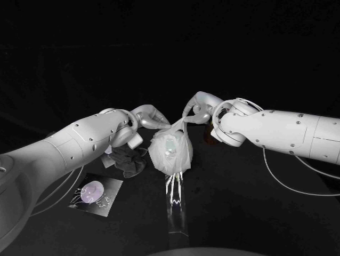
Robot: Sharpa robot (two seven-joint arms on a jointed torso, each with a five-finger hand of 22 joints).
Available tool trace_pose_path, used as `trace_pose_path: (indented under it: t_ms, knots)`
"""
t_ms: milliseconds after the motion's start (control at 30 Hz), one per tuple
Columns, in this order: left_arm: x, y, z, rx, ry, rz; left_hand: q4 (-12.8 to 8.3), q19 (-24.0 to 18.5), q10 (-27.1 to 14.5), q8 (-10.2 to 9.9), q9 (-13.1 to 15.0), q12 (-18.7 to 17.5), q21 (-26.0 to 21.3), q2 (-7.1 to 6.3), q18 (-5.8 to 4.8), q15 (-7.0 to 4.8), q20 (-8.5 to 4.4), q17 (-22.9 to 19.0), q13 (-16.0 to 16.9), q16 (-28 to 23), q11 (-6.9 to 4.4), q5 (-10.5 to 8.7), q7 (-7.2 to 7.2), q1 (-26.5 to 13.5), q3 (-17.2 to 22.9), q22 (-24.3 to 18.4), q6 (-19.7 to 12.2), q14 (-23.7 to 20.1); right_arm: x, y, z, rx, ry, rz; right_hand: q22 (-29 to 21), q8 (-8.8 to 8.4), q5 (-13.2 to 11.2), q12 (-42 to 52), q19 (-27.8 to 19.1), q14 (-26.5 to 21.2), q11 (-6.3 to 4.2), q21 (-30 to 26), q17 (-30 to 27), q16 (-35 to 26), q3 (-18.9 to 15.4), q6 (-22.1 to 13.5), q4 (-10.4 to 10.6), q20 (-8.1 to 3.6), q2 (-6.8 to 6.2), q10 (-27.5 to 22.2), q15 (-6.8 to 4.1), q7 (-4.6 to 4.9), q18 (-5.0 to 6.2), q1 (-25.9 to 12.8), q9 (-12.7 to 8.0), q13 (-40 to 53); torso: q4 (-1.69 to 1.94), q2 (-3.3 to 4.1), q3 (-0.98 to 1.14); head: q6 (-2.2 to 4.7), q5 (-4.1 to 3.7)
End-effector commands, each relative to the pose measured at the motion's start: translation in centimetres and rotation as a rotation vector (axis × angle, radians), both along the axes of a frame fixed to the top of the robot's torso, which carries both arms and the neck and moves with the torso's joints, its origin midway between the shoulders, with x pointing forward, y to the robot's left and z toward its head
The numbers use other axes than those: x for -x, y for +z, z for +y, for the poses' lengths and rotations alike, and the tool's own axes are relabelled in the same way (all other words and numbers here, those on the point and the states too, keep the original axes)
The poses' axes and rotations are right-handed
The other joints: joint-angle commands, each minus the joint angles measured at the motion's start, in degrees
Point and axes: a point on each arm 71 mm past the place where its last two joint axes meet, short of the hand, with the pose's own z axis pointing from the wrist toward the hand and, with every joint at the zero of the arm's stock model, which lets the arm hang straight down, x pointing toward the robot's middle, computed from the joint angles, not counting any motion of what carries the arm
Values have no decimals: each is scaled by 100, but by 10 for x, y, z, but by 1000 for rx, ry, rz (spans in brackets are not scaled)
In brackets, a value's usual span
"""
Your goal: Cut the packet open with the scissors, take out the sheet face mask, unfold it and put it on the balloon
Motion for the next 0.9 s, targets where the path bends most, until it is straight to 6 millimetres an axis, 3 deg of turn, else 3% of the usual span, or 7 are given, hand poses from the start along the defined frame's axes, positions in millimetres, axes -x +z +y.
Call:
trace_pose_path:
  t_ms: [33, 900]
  knots:
    - [-1, 2, -1, 30, 15, -14, -6, 59, 42, 43, 124, 17, -17, 24, 107, -4, -14, 3, -7, 30, 5, -6, 10, -40, 48, -6, -46, 51, -1, 1, 0, 13, 6, -4, 5, 15, 39, 6, 28, 564, 20, 19, 1334, 19, 35, 19, -11, 0, -12, 414, -13, 13, 47, 26, 9, 954, 2, 2, -1, -1, -11]
    - [-5, 3, 2, 44, 76, -11, -10, 290, 70, 255, 349, -18, 3, 89, 124, -28, -13, 6, -12, 133, -20, -7, 51, -199, 250, -2, -283, 118, -3, 0, -1, 40, -10, 10, 0, 17, 40, 14, 23, 565, 19, 8, 1336, 20, 42, 20, -11, -1, -11, 417, -13, 13, 50, 20, 11, 958, -1, 12, 0, -34, -12]
